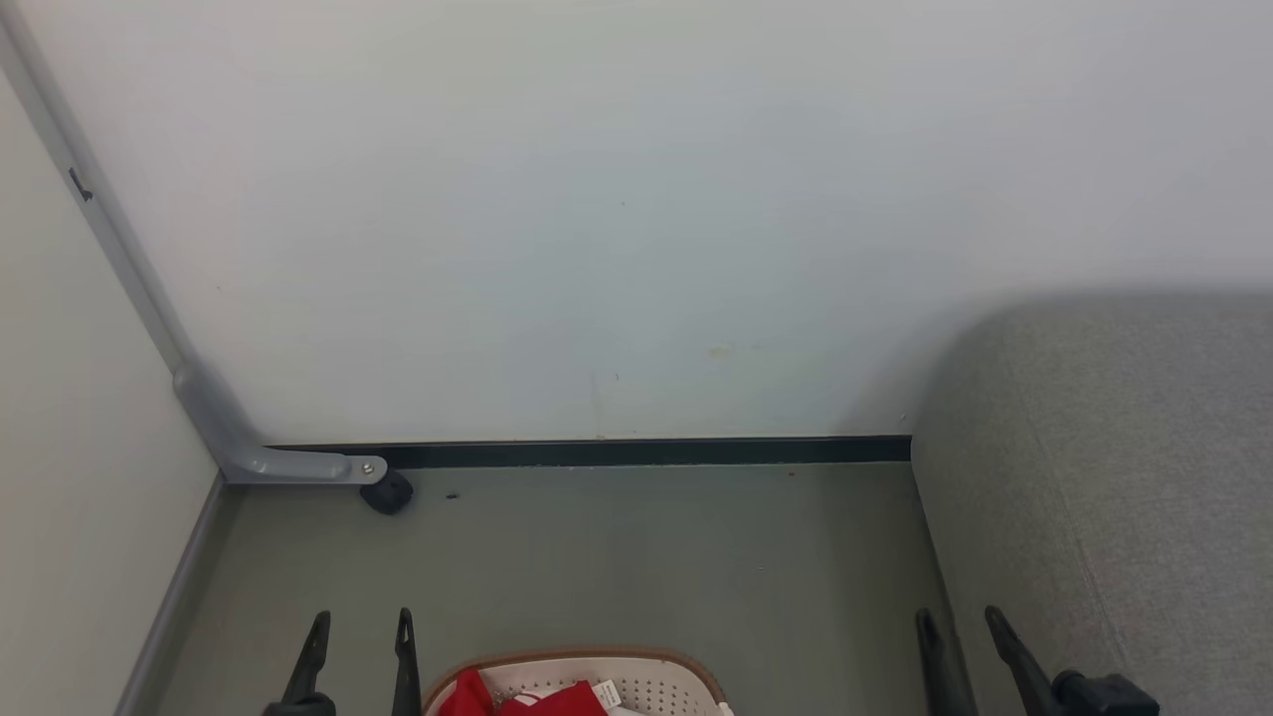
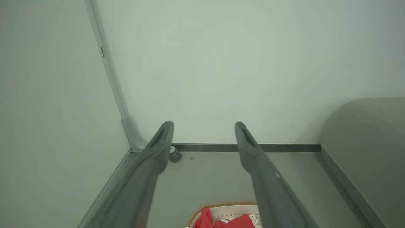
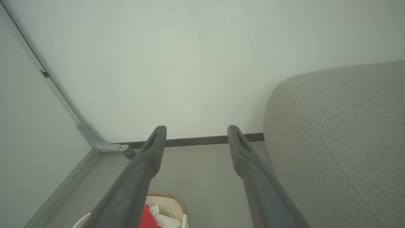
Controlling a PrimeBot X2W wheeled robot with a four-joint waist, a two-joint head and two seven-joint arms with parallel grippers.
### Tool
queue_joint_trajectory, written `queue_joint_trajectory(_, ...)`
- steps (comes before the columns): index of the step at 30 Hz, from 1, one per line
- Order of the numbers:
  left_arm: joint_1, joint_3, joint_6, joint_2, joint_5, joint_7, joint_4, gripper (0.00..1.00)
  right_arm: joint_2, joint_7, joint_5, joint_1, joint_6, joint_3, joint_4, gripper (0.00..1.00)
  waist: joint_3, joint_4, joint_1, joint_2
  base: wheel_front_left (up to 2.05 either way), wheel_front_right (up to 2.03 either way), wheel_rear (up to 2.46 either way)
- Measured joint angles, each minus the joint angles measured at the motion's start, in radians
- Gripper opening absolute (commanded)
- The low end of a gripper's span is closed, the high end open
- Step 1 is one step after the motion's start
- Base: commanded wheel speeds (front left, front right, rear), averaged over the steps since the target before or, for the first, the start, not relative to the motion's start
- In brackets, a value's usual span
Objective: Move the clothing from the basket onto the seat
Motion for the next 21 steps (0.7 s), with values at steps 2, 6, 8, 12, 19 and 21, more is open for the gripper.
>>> queue_joint_trajectory(2,0.001,-0.001,0.003,0.0,0.016,-0.011,0.012,1.0,0.0,-0.011,-0.029,0.0,-0.003,0.009,0.016,1.0,0.0,-0.001,0.0,0.0,0.0,0.0,0.0)
queue_joint_trajectory(6,0.001,-0.014,0.015,0.0,0.061,-0.026,0.034,1.0,0.0,-0.025,-0.088,0.0,-0.011,0.023,0.034,1.0,0.0,-0.004,0.0,0.0,0.0,0.0,0.0)
queue_joint_trajectory(8,0.001,-0.026,0.02,0.0,0.078,-0.033,0.048,1.0,0.0,-0.033,-0.114,-0.002,-0.019,0.029,0.038,1.0,-0.001,-0.006,0.0,0.0,0.0,0.0,0.0)
queue_joint_trajectory(12,0.001,-0.042,0.002,0.0,0.099,-0.044,0.065,1.0,0.0,-0.042,-0.148,-0.021,-0.02,0.032,0.039,1.0,-0.001,-0.009,0.0,-0.0001,0.0,0.0,0.0)
queue_joint_trajectory(19,0.0,-0.042,-0.012,0.0,0.073,-0.044,0.099,1.0,0.002,-0.042,-0.147,-0.023,-0.02,0.029,0.049,1.0,-0.006,-0.015,0.0,0.0,0.0,0.0,0.0)
queue_joint_trajectory(21,0.0,-0.041,-0.016,0.0,0.048,-0.044,0.111,1.0,0.002,-0.042,-0.146,-0.023,-0.019,0.028,0.055,1.0,-0.007,-0.017,0.0,0.0,0.0,0.0,0.0)
